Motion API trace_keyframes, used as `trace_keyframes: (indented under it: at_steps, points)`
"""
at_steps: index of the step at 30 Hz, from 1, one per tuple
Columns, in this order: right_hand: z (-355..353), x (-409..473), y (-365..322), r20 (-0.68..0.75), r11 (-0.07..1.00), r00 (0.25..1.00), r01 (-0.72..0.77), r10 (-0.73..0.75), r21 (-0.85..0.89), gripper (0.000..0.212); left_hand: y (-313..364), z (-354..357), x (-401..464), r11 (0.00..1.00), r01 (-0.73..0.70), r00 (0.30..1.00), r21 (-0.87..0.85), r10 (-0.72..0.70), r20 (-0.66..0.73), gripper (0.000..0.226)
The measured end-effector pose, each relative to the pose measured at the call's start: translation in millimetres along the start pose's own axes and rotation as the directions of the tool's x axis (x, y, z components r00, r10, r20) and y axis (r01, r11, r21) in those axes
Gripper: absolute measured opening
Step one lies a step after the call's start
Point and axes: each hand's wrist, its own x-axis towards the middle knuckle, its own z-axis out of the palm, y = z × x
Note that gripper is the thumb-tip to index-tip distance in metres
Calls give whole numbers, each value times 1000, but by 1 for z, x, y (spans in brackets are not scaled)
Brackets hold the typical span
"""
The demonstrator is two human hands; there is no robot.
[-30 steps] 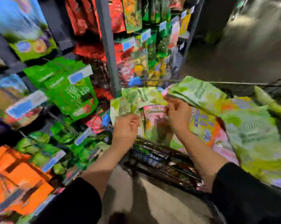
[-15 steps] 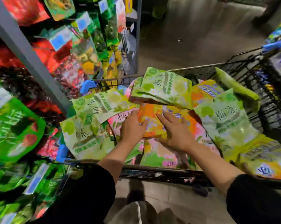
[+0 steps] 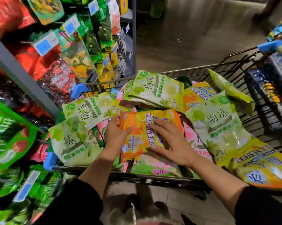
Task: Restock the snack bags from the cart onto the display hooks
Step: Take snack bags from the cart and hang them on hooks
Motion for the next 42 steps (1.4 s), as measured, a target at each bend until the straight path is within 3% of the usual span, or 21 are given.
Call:
trace_keyframes:
  at_steps: [3,5,7,9,11,13,16,19,21,23,27,29,32,36,42]
  points:
    - [-4,8,2,-183,923,906,-363,381,125,64,-7,-11,-9,992,-30,991,-121,14,-130,75]
    - [-5,16,4,-113,840,837,-513,535,179,63,-12,-19,-15,981,-55,973,-187,11,-229,68]
    - [-3,26,1,-44,789,818,-537,574,299,69,-13,-24,-23,981,-66,961,-181,14,-275,68]
    - [-1,32,-6,-61,737,807,-502,587,452,73,-13,-25,-29,997,-71,951,-43,55,-304,75]
    - [1,37,-11,-123,716,817,-410,564,565,59,-8,-23,-38,976,-88,932,201,152,-330,86]
    - [-3,45,-16,-205,760,864,-263,460,594,45,4,-18,-43,933,-191,902,306,290,-319,94]
    - [-20,61,-28,-280,833,929,-50,241,552,48,36,-14,-35,882,-386,876,270,442,-193,107]
    - [-44,76,-32,-252,854,968,122,12,506,49,76,-20,-18,897,-415,909,151,415,32,124]
    - [-62,85,-26,-179,867,981,149,-71,476,49,100,-25,-11,918,-371,921,140,345,180,111]
    - [-75,92,-19,-125,892,990,117,-68,436,49,111,-29,-3,909,-388,912,150,355,205,75]
    - [-91,94,8,-95,891,982,-105,163,441,37,106,-12,2,906,-413,894,95,383,233,28]
    - [-98,83,33,-151,915,954,-192,258,354,29,99,9,1,904,-422,880,76,388,276,22]
    - [-116,53,83,-264,924,886,-379,381,60,22,90,46,4,856,-484,849,181,408,337,13]
    - [-137,16,127,-74,840,920,-382,384,-385,40,82,75,8,808,-493,859,322,392,330,34]
    - [-154,11,124,-71,812,938,-330,338,-481,23,76,80,13,835,-459,876,305,367,315,30]
